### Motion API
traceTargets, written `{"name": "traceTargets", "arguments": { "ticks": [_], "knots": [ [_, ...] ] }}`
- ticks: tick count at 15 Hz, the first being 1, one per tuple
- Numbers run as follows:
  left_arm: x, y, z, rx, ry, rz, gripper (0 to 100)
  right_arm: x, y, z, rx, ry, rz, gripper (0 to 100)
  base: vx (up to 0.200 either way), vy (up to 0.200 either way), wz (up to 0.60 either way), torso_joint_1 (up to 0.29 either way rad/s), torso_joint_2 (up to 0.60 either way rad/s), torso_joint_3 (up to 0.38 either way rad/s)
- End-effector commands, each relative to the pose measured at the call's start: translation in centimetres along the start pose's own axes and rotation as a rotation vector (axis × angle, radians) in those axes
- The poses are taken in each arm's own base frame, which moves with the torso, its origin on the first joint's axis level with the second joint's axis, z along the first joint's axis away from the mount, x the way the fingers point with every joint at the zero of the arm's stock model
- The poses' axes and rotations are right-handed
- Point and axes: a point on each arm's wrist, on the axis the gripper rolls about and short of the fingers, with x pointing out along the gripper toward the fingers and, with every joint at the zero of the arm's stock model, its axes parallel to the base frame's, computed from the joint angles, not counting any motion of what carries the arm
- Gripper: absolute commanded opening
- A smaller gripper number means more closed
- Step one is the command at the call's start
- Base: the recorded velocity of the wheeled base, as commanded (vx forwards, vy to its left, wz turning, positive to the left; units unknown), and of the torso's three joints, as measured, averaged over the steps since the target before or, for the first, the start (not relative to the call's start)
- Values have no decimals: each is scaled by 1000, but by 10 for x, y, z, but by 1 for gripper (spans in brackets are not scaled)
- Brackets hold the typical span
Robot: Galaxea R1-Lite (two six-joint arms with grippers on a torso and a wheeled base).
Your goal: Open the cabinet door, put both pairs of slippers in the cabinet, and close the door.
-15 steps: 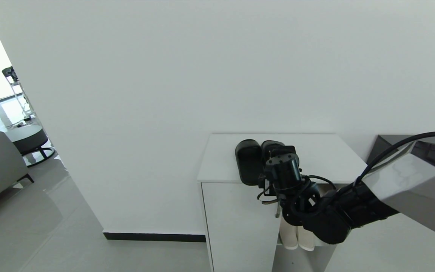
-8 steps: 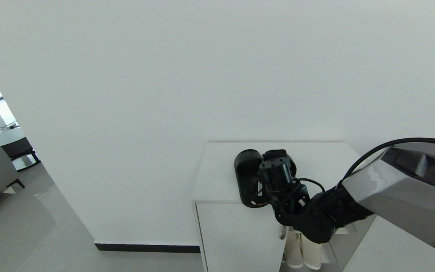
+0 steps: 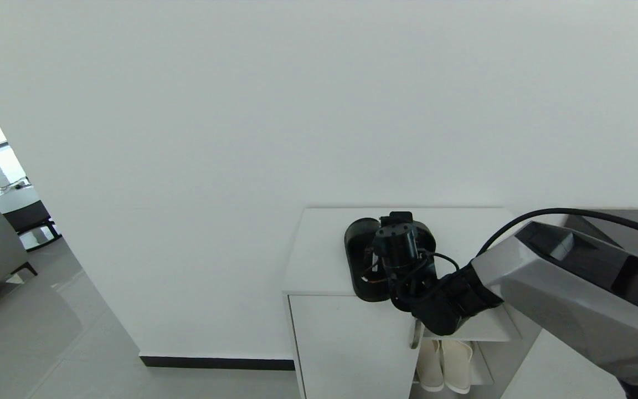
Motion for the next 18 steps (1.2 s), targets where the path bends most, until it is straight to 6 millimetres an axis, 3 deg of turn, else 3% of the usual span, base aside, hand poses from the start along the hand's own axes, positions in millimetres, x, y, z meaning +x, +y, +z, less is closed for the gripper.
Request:
{"name": "traceTargets", "arguments": {
  "ticks": [1,3,4,7,9,10,11,12,14,16,18],
  "knots": [
    [0,0,0,0,0,0,0,17,-3,-7,4,-2,-22,100,0,0,0,0,0,0],
    [0,0,0,0,0,0,0,21,-2,-3,18,-17,-21,100,0,0,0,0,0,0],
    [0,0,0,0,0,0,0,22,-1,-1,16,-21,-23,0,0,0,0,0,0,0],
    [0,0,0,0,-1,0,0,23,-3,1,15,-31,-24,0,0,0,0,0,0,0],
    [0,0,0,0,0,0,0,9,-7,20,35,-52,3,0,0,0,0,0,0,0],
    [0,0,0,-1,0,0,0,-3,-11,27,31,-42,43,0,0,0,0,0,0,0],
    [0,0,0,-1,0,0,0,-32,-15,36,20,-11,156,0,0,0,0,0,0,0],
    [0,0,0,-1,-1,0,0,-49,-18,40,15,1,219,0,0,0,0,0,0,0],
    [0,0,0,-3,-1,2,0,-96,-26,37,-5,26,410,0,0,0,0,0,0,0],
    [0,0,0,-3,-1,0,0,-121,-34,23,-28,63,559,0,0,0,0,0,0,0],
    [0,0,0,-4,-1,2,0,-132,-45,12,-36,92,642,0,0,0,0,0,0,0]
  ]
}}
